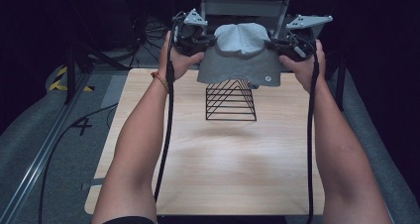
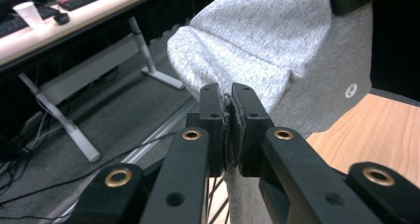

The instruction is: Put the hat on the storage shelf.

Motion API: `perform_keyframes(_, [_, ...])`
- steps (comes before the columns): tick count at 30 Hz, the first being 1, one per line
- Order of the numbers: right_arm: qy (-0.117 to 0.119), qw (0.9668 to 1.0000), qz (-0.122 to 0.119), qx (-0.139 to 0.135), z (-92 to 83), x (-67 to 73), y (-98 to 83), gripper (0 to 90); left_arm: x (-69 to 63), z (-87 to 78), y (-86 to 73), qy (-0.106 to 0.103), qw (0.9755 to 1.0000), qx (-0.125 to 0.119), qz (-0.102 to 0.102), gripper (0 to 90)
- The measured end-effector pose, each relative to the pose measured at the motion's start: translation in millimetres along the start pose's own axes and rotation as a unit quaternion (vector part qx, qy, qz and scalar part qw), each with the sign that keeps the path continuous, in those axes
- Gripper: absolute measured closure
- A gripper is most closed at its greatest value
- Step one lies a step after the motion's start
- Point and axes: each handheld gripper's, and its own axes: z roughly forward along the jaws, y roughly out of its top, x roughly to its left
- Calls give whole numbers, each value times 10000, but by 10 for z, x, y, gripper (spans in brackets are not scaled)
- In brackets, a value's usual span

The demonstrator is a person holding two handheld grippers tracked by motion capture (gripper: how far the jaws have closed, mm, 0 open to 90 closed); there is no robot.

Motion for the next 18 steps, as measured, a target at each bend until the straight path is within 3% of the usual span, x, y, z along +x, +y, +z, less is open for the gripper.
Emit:
perform_keyframes(9, [102, 9999, 51, 35, 73, -7, -111, 852, 2, 77, -140, -157, 9998, 4, -99, 847])
perform_keyframes(18, [230, 9997, 34, -66, -34, 71, -180, 853, -60, -105, -190, -257, 9995, -185, -86, 847])
